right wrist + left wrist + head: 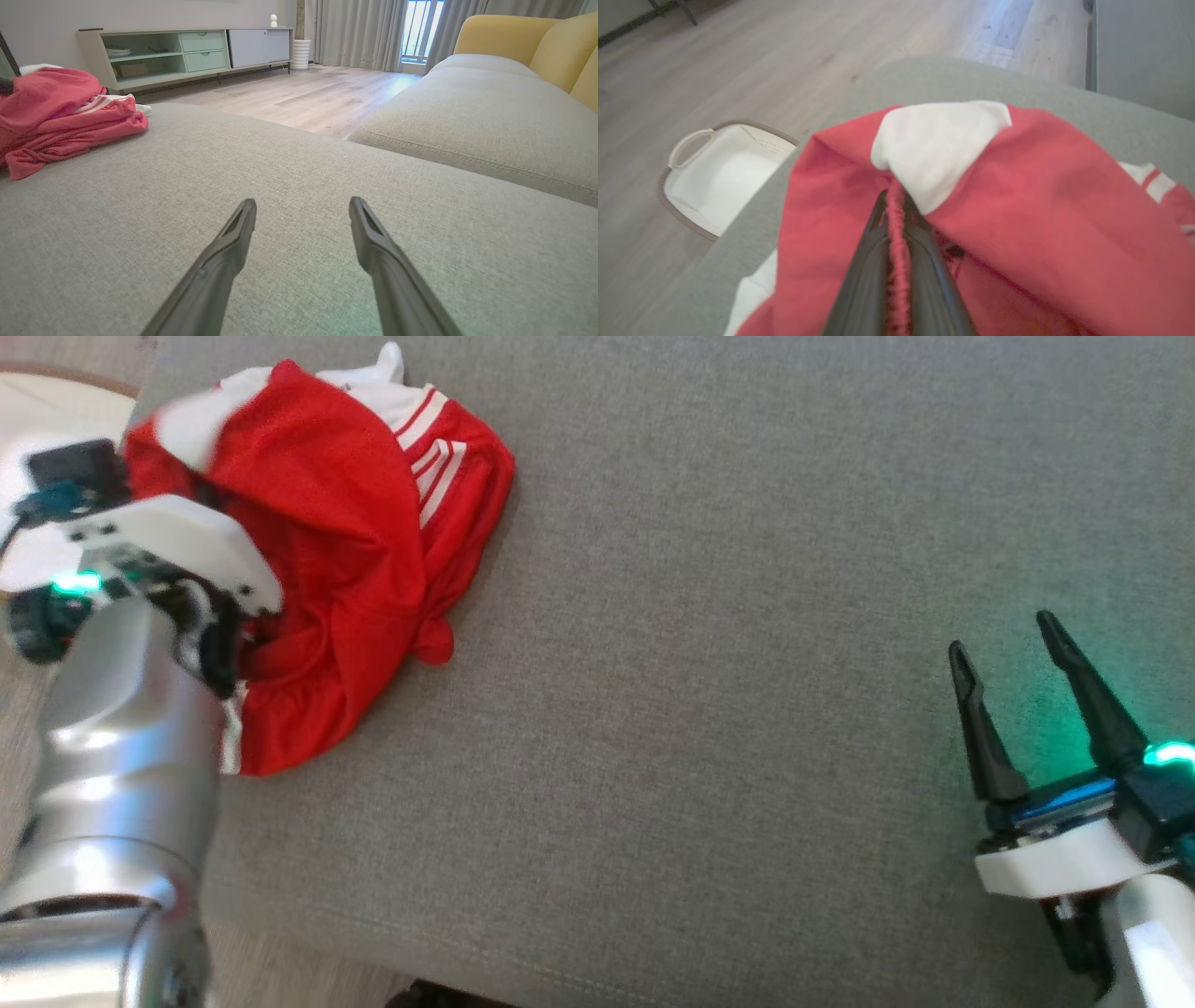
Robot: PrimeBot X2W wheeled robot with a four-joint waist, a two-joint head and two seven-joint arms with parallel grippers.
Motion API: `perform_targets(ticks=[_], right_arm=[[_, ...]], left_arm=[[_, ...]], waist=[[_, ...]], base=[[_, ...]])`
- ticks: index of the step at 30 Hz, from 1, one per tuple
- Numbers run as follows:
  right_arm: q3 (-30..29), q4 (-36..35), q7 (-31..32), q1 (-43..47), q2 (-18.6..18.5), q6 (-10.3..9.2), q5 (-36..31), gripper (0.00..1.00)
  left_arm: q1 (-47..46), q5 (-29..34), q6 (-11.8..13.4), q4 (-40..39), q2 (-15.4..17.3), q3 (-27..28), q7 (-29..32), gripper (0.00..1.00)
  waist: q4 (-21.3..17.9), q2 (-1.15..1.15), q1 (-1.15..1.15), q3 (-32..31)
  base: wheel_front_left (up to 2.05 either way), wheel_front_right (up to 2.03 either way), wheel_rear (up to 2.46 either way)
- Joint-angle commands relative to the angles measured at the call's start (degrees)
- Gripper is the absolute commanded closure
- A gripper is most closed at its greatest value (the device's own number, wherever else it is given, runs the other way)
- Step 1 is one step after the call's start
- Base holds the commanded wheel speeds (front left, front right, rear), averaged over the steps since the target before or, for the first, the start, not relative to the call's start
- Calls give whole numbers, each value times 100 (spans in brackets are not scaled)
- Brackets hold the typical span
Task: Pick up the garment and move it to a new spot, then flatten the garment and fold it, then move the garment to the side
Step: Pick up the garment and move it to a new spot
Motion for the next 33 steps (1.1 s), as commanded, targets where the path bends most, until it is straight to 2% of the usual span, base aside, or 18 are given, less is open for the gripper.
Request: perform_targets(ticks=[1,10,17,21,24,25,33], right_arm=[[165,-123,-62,50,56,44,-35,0],[406,133,-62,28,592,44,71,0],[463,234,-62,102,943,44,122,0],[419,229,-62,200,1112,44,140,0],[434,222,-62,256,1195,44,141,0],[459,212,-62,260,1235,44,145,0],[489,156,-62,121,1326,44,177,0]], left_arm=[[-269,75,103,-138,484,47,-292,100],[-865,433,-10,-313,904,-364,-982,100],[-1264,678,-151,-755,976,-821,-1040,100],[-1417,658,-209,-1201,923,-1118,-956,100],[-1386,469,-222,-1604,828,-1381,-795,100],[-1295,211,-224,-1953,756,-1645,-649,100],[-491,-1246,-226,-3367,656,-2552,-42,100]], waist=[[-51,0,0,-191],[-374,0,0,-1140],[-820,0,0,-1760],[-1243,0,0,-2025],[-1635,0,0,-2113],[-1913,0,0,-2119],[-3039,0,0,-2006]], base=[[0,0,0],[0,0,0],[0,0,0],[0,0,0],[0,0,0],[0,0,0],[0,0,0]])
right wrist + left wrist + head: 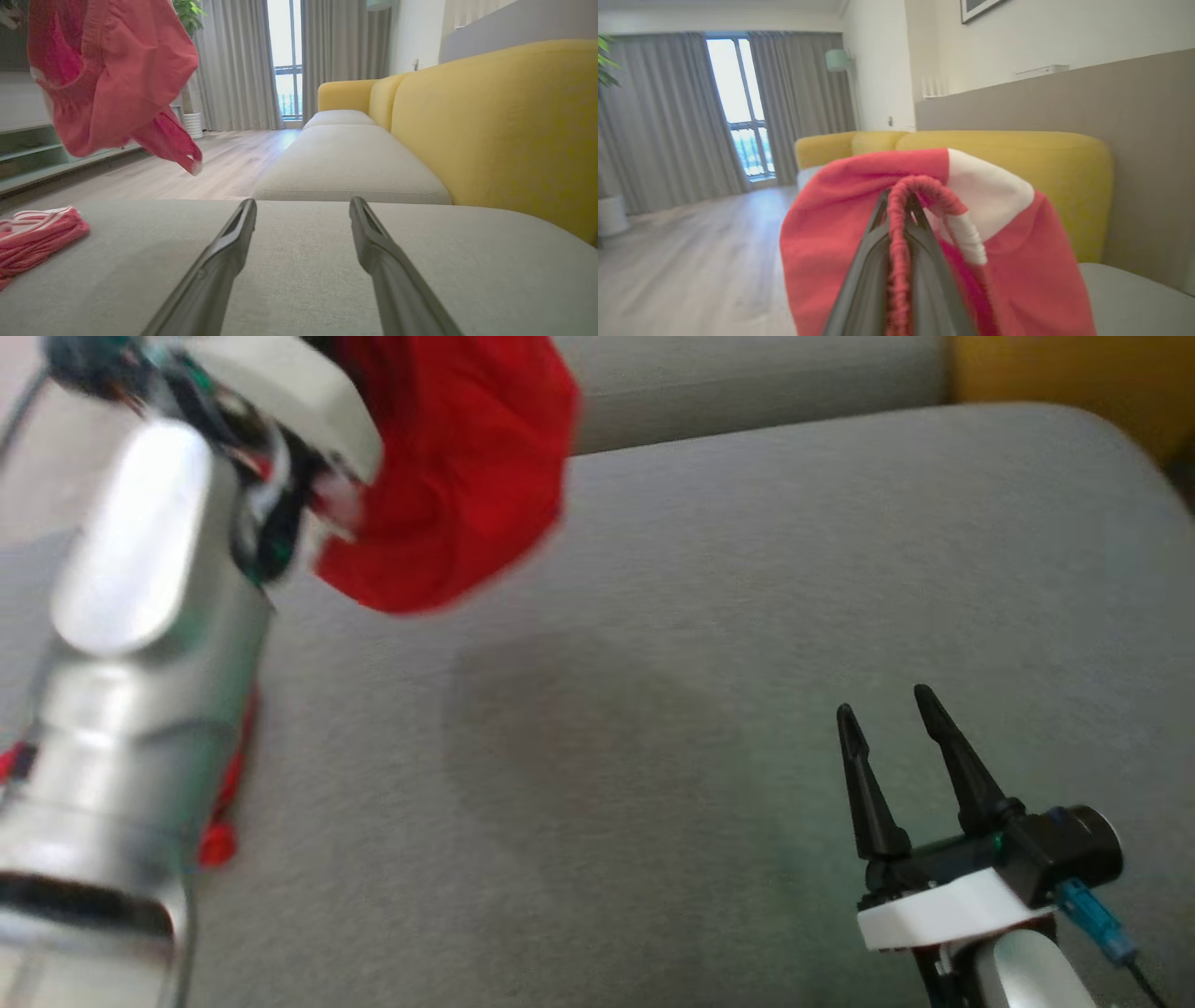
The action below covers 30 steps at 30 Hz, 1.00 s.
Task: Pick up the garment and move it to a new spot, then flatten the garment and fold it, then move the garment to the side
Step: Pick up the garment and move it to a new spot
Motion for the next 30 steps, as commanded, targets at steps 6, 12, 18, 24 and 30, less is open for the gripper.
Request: perform_targets(ticks=[6,12,18,24,30], right_arm=[[171,-251,-62,-286,56,43,66,0],[161,-341,-62,-351,62,43,178,0],[146,-388,-62,-432,63,43,293,0],[40,-308,-62,-380,64,43,296,0],[6,-72,-62,-172,64,43,227,0]], left_arm=[[412,-463,11,-621,204,-385,224,100],[974,-523,10,-367,-122,-1049,232,100],[1313,-297,10,452,-477,-1646,-234,55],[1402,75,338,1062,-707,-1842,-1268,0],[2005,-122,613,1163,-816,-1688,-1770,0]], waist=[[-1138,0,0,206],[-1507,0,0,602],[-1569,0,0,976],[-1343,0,0,901],[-1009,0,0,373]], base=[[0,0,0],[0,0,0],[0,0,0],[0,0,0],[0,0,0]])
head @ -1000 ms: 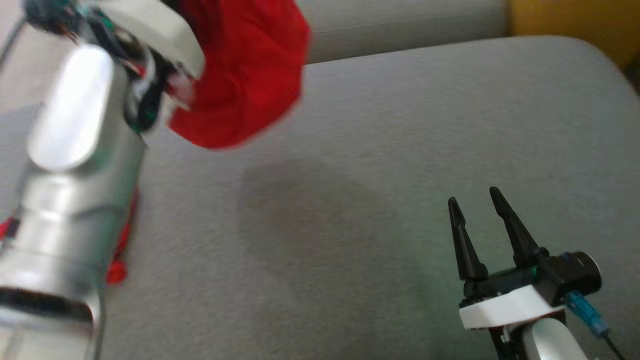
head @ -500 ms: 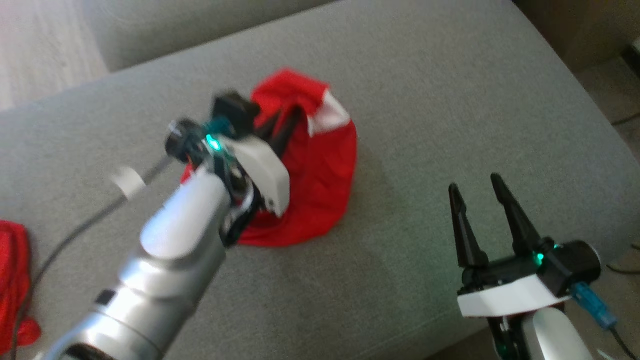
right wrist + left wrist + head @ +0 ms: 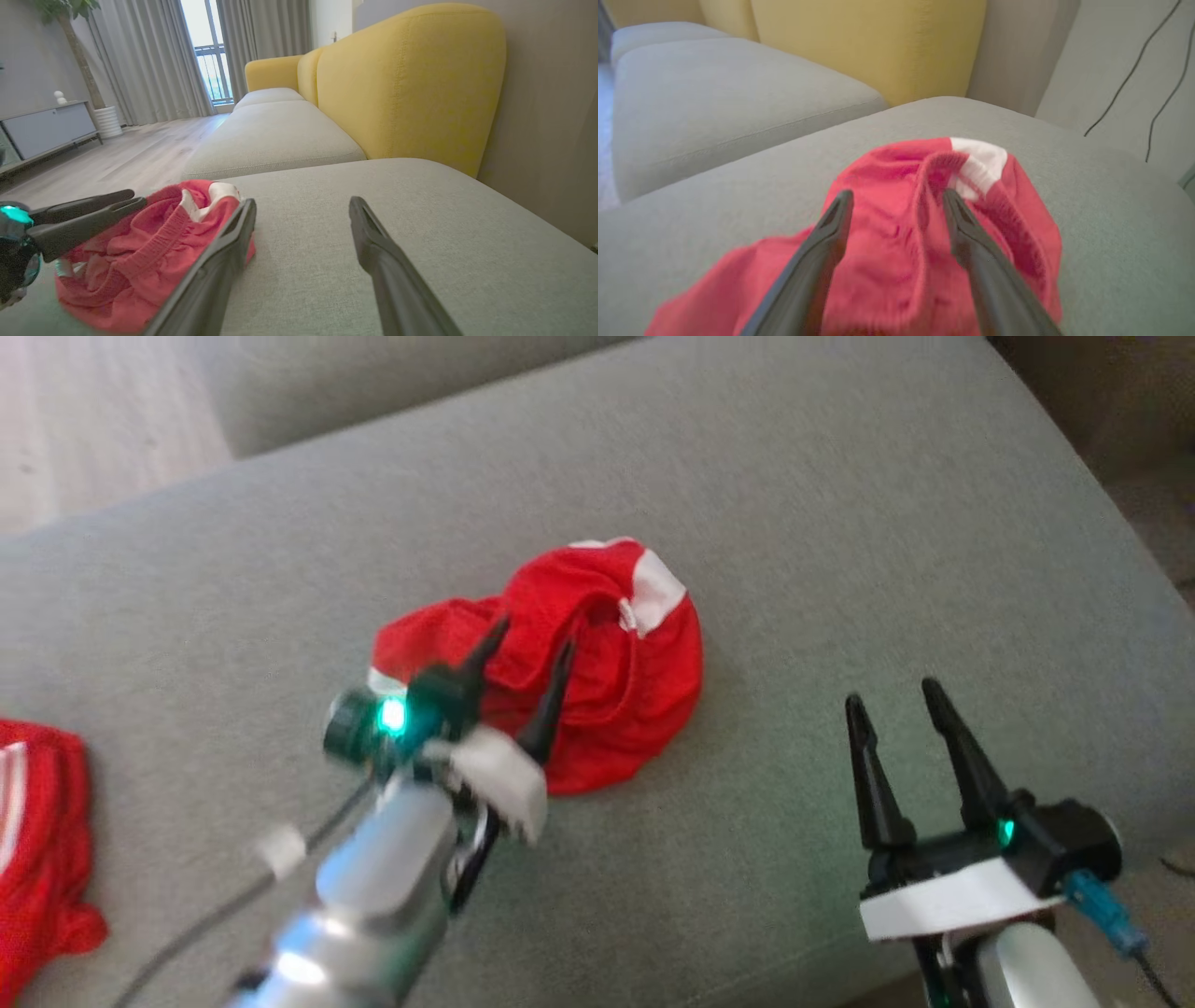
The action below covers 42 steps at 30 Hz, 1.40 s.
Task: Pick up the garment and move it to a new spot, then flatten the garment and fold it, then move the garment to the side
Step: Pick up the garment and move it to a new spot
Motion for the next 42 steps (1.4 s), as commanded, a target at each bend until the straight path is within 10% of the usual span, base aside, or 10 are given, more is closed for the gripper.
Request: perform_targets(ticks=[1,15,24,42], right_arm=[[101,-135,-62,14,-13,43,-25,0],[81,27,-62,583,-13,43,5,0],[49,37,-62,831,-13,43,70,0],[30,73,-62,1045,-13,43,93,0]], left_arm=[[116,-52,69,-102,74,223,-91,0],[3061,812,1164,-3234,336,2388,-229,0],[4536,1701,815,-4344,-4,3046,-230,0],[5108,2134,932,-4522,-108,3339,-230,0]], waist=[[317,0,0,-393],[1685,0,0,-1378],[1849,0,0,-1689],[1696,0,0,-1818]], base=[[0,0,0],[0,0,0],[0,0,0],[0,0,0]])
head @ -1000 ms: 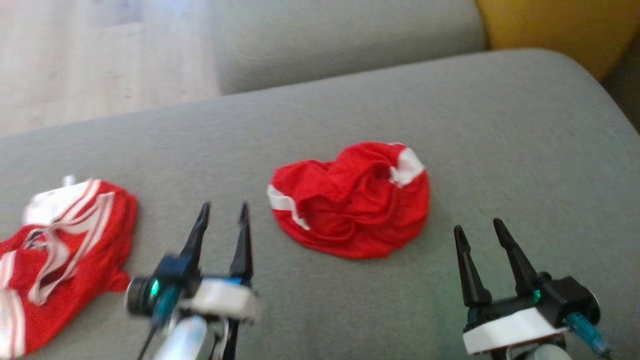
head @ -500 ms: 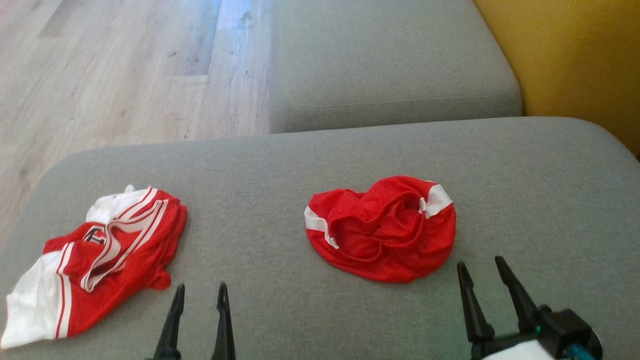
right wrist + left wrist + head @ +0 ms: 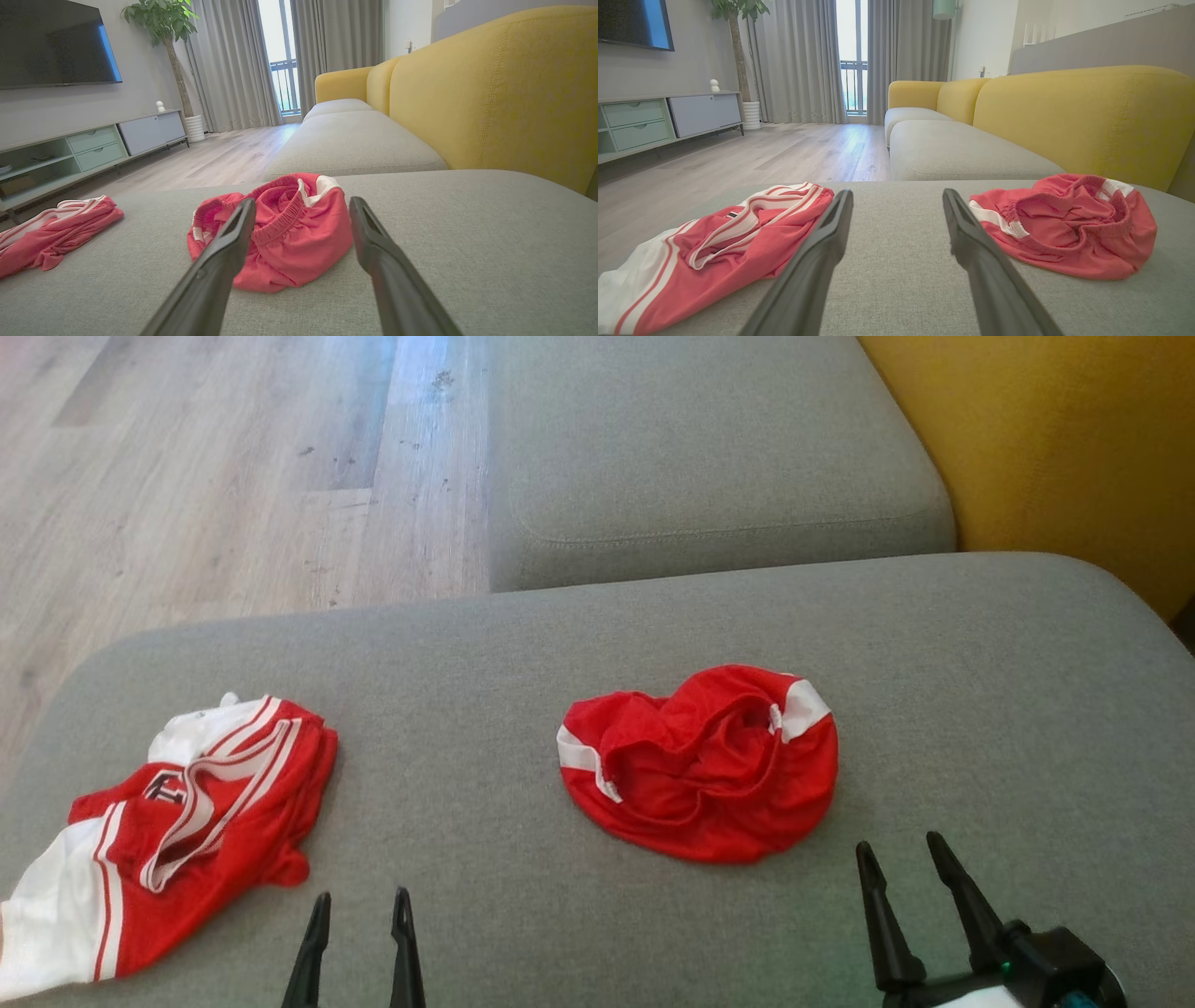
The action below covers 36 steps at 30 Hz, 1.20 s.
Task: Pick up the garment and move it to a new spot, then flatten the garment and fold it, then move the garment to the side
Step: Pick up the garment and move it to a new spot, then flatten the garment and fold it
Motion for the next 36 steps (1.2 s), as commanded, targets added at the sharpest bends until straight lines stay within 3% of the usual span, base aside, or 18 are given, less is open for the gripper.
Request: perform_targets(ticks=[1,24,32,36], right_arm=[[112,-168,-63,-271,-24,43,33,0],[57,-175,-63,-348,-24,43,48,0],[51,-221,-63,-452,-24,43,0,0],[99,-225,-63,-524,-24,43,-26,0]], left_arm=[[-286,58,-31,-163,-48,209,-54,0],[-579,14,-107,102,-50,24,-54,0],[-1715,-330,-440,1139,-50,-790,-19,0],[-2652,-982,-565,1516,-50,-1470,626,0]], waist=[[11,0,0,6],[-80,0,0,164],[-335,0,0,567],[-510,0,0,830]], base=[[0,0,0],[0,0,0],[0,0,0],[0,0,0]])
